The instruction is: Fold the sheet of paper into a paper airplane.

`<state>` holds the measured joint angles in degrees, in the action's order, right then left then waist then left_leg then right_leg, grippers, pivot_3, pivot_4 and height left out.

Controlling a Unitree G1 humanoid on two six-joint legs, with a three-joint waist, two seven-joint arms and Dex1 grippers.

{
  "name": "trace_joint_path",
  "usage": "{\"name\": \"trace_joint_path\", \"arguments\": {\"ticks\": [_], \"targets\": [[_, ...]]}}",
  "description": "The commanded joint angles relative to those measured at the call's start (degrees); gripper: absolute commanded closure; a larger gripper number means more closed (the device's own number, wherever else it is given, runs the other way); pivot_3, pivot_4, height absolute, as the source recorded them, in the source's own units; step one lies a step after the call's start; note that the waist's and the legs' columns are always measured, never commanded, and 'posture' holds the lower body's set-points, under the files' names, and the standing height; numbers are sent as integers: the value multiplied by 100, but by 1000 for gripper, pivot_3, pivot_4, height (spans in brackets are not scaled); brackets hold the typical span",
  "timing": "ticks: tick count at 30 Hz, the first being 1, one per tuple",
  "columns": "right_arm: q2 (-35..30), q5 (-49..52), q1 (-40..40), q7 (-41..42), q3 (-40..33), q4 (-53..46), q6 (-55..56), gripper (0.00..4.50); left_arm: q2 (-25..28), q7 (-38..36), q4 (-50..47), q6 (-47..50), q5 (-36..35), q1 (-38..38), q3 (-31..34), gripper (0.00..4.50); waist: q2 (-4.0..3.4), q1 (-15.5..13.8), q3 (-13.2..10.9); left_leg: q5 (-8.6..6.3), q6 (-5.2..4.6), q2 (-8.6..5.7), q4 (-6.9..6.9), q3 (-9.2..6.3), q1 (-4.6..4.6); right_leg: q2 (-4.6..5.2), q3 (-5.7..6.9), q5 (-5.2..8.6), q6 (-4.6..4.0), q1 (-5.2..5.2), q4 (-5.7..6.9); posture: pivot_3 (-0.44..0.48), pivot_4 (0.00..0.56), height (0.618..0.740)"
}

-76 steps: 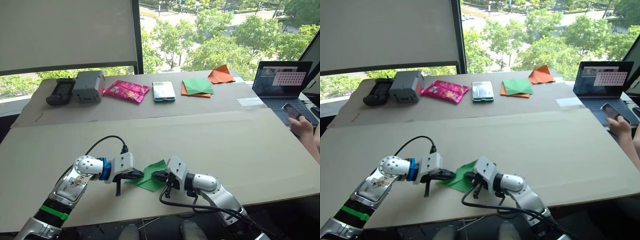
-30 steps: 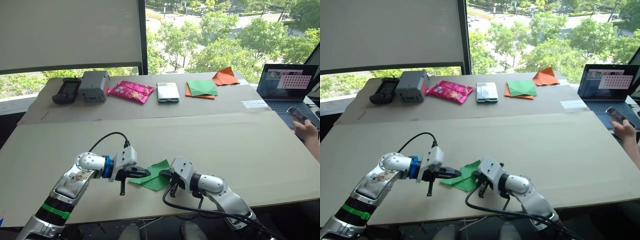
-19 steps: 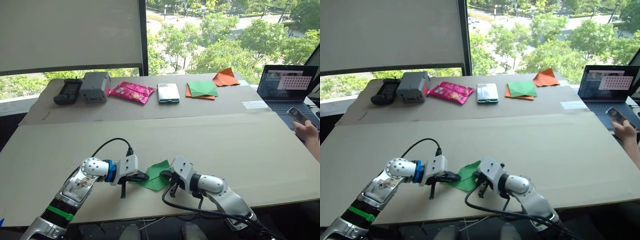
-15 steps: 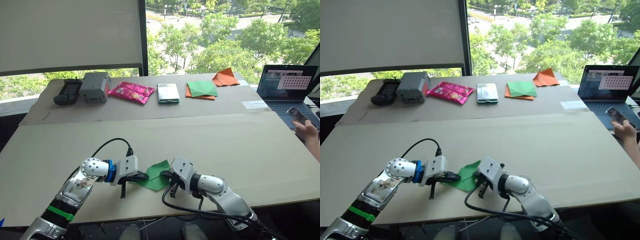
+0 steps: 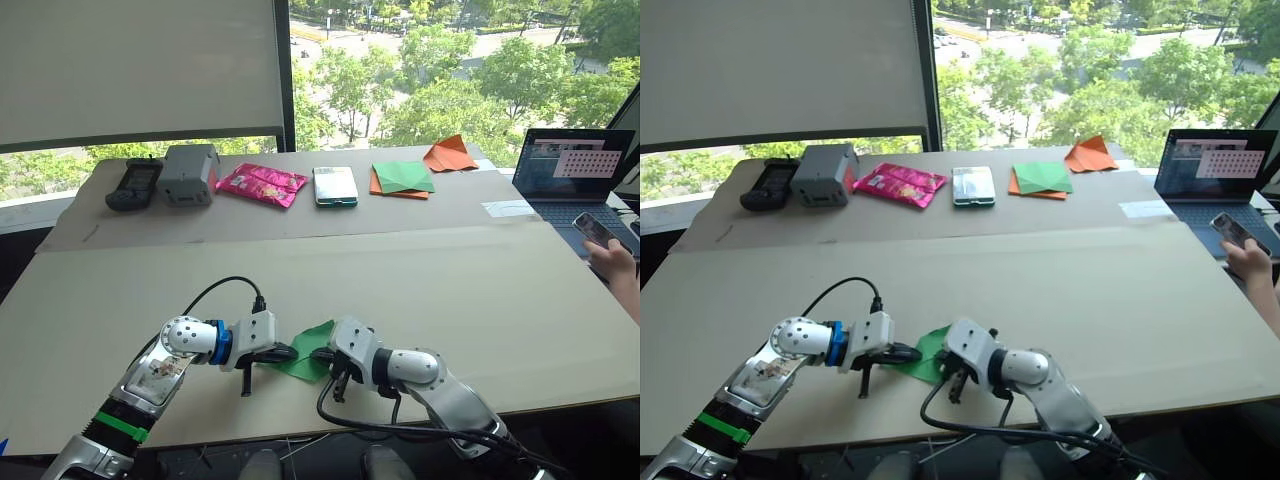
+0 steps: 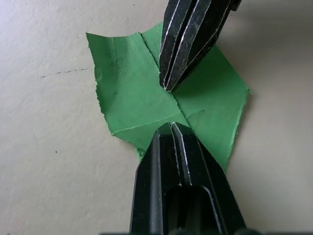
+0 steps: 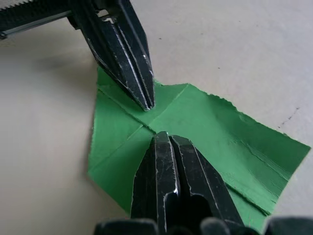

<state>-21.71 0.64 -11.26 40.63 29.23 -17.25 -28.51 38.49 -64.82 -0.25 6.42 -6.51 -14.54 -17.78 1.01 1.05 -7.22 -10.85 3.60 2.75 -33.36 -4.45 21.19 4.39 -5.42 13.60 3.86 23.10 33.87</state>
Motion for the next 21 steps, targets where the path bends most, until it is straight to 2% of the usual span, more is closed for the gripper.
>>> {"name": "trace_joint_path", "arguments": {"ticks": [1, 13, 21], "targets": [[-49, -60, -191, 185, 115, 157, 226, 4463, -12, 39, 220, 147, 302, 99, -234, 4500, 0, -1, 0, 0, 0, 0, 0, 0, 0, 0, 0, 0, 0, 0, 0, 0, 150, 732], [154, -130, -419, 175, 109, 579, 402, 4463, 24, 50, 152, 178, 297, 145, -228, 4500, -1, 52, 1, 0, 0, 1, 4, -1, -2, -2, 2, 0, 0, 3, 4, 0, 150, 732], [186, 268, -387, 266, -298, 242, 352, 4463, 49, 29, 114, 194, 282, 158, -233, 4500, -2, 108, -2, 0, -1, 2, 6, -2, -1, -3, 2, 0, 0, 4, 6, 0, 150, 732]]}}
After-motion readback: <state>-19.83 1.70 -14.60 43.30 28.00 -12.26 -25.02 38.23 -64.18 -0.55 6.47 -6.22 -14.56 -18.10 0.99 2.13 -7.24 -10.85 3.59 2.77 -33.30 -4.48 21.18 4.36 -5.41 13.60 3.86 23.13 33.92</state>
